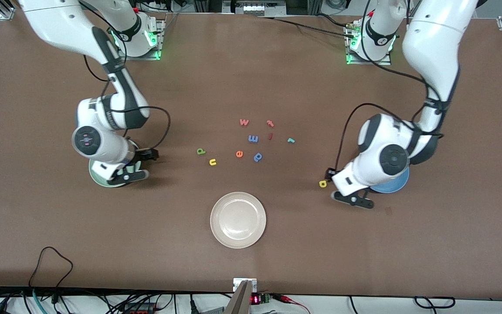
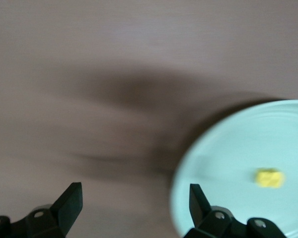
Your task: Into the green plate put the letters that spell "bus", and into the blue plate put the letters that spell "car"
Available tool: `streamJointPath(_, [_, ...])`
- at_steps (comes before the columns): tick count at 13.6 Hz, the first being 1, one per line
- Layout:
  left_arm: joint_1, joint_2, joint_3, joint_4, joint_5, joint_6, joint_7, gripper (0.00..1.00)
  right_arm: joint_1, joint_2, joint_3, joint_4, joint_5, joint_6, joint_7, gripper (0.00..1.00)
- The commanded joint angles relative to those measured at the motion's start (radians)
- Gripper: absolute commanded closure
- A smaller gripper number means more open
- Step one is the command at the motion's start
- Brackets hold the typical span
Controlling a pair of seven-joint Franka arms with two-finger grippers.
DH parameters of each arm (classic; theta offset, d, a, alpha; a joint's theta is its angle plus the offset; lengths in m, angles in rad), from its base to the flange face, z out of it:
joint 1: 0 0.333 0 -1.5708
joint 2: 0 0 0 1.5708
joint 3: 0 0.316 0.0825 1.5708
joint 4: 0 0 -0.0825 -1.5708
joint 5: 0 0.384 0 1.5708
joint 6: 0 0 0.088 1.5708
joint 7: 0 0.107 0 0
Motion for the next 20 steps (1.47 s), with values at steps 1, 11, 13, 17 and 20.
streamJointPath(1, [-0.003,0.056,0.001,0.037,0.007,0.04,-0.011,0.34,0.076,-0.012,-0.008,-0.002,0.01,-0.004,0.104,0.05])
streamJointPath(11, [-0.034,0.105,0.012,0.025,0.01,0.075,-0.065,0.4,0.277,0.023,-0.008,0.006,0.014,0.03,0.325,0.46])
streamJointPath(13, [-0.038,0.113,0.014,0.025,0.01,0.074,-0.073,0.41,0.28,0.033,-0.008,0.006,0.016,0.045,0.332,0.46])
streamJointPath(17, [-0.039,0.124,0.014,0.025,0.01,0.075,-0.073,0.48,0.305,0.053,-0.008,0.021,0.022,0.076,0.368,0.46])
streamJointPath(20, [-0.037,0.127,0.015,0.025,0.01,0.074,-0.073,0.59,0.32,0.094,-0.008,0.058,0.029,0.099,0.407,0.46])
